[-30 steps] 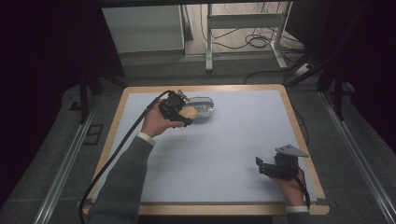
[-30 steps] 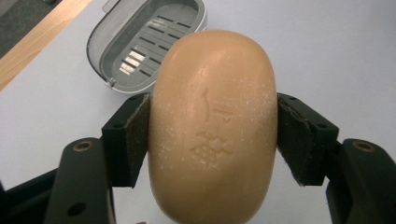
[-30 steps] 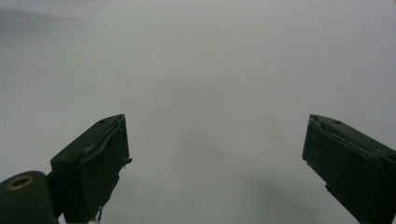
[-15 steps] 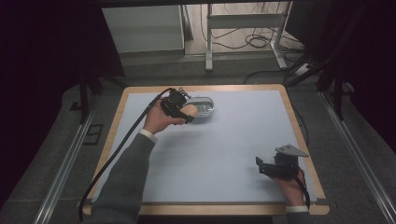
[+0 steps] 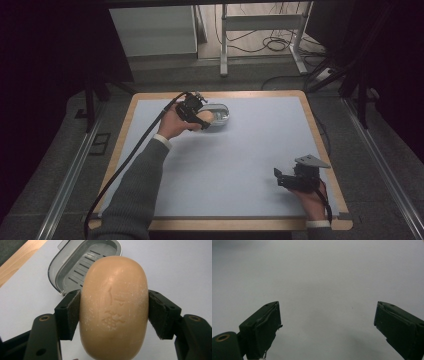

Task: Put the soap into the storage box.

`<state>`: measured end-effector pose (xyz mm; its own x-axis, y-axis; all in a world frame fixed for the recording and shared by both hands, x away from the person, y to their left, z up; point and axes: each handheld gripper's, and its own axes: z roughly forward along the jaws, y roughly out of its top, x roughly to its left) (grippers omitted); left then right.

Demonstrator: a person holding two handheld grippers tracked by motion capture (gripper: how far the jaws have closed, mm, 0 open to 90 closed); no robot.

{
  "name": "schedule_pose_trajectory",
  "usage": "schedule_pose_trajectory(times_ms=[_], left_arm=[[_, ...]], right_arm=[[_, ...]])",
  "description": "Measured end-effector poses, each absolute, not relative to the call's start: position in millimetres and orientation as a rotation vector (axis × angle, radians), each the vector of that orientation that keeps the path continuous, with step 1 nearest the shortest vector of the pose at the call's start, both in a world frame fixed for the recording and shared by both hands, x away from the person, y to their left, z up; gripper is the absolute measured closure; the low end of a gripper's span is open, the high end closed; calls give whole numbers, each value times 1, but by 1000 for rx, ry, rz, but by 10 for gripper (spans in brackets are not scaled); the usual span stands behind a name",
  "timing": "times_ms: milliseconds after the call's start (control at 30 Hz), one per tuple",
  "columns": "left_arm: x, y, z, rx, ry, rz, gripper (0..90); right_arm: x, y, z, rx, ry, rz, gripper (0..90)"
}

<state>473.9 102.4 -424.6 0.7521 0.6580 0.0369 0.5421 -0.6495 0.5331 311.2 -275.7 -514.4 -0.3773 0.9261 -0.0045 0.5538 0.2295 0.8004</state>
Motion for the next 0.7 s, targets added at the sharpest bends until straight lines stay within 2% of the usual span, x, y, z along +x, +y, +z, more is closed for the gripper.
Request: schedule_pose_trajectory(times_ms=[700], left_arm=[[504,92,-435,2486,913,284,324]], right_arm=[[312,-281,-514,1365,2015,1019,70]])
